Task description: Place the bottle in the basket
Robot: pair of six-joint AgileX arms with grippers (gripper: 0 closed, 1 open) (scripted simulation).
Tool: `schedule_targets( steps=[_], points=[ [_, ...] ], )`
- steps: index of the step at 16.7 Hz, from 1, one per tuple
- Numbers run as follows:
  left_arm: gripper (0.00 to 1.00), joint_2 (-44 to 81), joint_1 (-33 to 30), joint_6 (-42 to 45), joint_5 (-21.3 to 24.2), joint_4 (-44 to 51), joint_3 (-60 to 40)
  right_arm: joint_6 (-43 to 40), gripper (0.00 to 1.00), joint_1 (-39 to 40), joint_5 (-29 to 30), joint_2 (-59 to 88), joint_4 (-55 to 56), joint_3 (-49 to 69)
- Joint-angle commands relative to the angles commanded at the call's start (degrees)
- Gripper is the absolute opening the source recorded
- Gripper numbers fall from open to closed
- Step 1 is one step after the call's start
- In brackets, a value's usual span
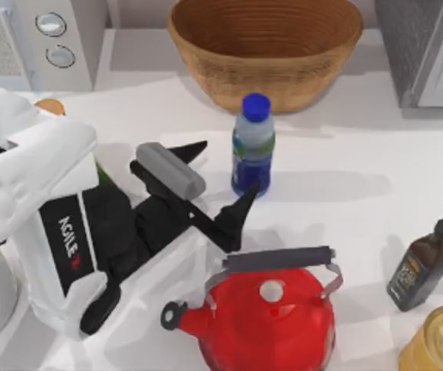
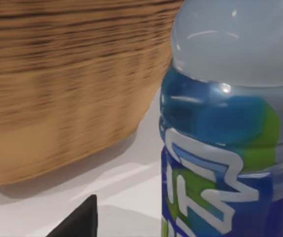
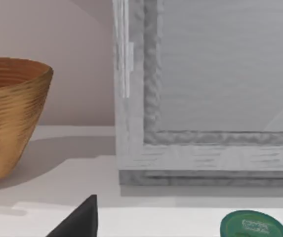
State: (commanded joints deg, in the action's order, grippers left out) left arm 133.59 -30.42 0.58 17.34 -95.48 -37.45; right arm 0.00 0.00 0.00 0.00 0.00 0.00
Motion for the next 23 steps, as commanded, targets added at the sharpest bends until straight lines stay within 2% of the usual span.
schedule_targets(
  steps=[6,13,18,23],
  points=[
    [1.00,0.1,0.0,0.0,-0.1,0.9,-0.9,0.0,1.00,0.0,0.0,0.0,0.0,0.0],
    [1.00,3.9,-2.8,-0.1,-2.7,11.3,-15.5,0.0,1.00,0.0,0.0,0.0,0.0,0.0],
    [1.00,4.2,-3.1,-0.1,-3.0,12.6,-16.9,0.0,1.00,0.0,0.0,0.0,0.0,0.0],
    [0.62,4.2,-3.1,-0.1,-3.0,12.6,-16.9,0.0,1.00,0.0,0.0,0.0,0.0,0.0]
  ],
)
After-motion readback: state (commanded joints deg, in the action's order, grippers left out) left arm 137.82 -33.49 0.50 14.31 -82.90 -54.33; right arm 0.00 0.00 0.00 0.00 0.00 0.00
